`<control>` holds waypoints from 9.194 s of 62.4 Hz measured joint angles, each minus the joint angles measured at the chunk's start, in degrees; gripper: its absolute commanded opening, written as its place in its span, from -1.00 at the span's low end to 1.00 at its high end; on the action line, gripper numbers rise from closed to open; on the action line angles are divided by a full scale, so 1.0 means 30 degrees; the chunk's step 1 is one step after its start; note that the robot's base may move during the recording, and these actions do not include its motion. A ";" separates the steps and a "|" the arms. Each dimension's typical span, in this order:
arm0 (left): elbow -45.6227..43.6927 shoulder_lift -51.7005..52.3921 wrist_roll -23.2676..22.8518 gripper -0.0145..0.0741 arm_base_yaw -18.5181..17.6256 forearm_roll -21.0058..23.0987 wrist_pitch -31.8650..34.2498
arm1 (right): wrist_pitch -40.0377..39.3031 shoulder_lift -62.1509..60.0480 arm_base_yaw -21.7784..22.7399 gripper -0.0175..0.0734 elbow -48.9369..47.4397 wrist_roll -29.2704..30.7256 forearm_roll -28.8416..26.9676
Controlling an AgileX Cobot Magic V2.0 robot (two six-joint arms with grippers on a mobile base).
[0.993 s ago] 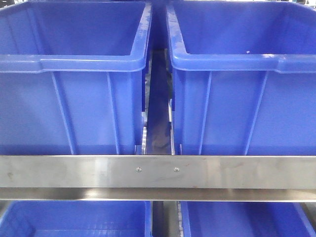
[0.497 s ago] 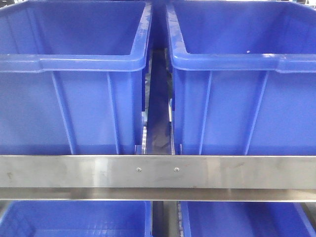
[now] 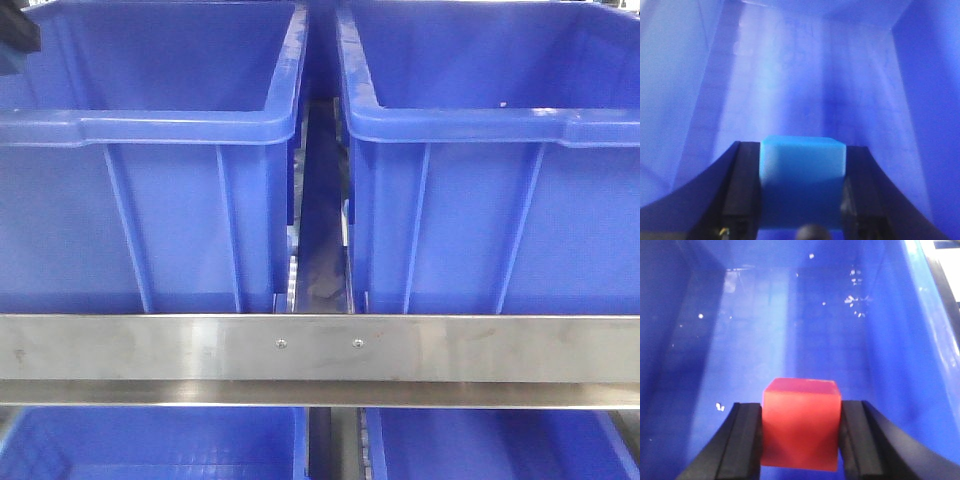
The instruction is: Sort and place red and blue blocks on shelf
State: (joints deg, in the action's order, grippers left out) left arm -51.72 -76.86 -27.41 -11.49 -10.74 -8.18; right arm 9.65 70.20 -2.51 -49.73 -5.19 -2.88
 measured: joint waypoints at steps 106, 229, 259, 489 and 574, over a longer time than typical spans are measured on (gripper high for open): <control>-0.0006 -0.0252 0.0000 -0.39 0.0000 -0.0837 0.0559 | -0.1420 0.0084 0.0000 -0.51 -0.0072 0.0033 0.0165; 0.9787 1.5036 0.0000 -0.39 0.0000 -0.1197 -0.1468 | 0.0163 -1.3575 0.0000 -0.51 0.8700 0.0076 0.1089; 0.9896 1.5134 0.0000 -0.39 0.0000 -0.1197 -0.1468 | 0.0646 -1.4154 -0.0018 -0.51 0.9232 0.0103 0.1089; 0.9925 1.5134 0.0000 -0.39 0.0000 -0.1197 -0.1468 | -0.0685 -2.3591 -0.0229 -0.51 1.7137 -0.1259 0.1302; 1.7420 2.5703 0.0000 -0.39 0.1090 -0.0783 0.0469 | -0.0685 -2.3591 -0.0229 -0.51 1.7137 -0.1259 0.1302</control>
State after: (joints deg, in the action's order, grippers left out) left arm 0.54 0.25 -27.41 -8.22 -13.08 -6.77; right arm 7.59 -0.57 -3.20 1.68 -8.96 1.02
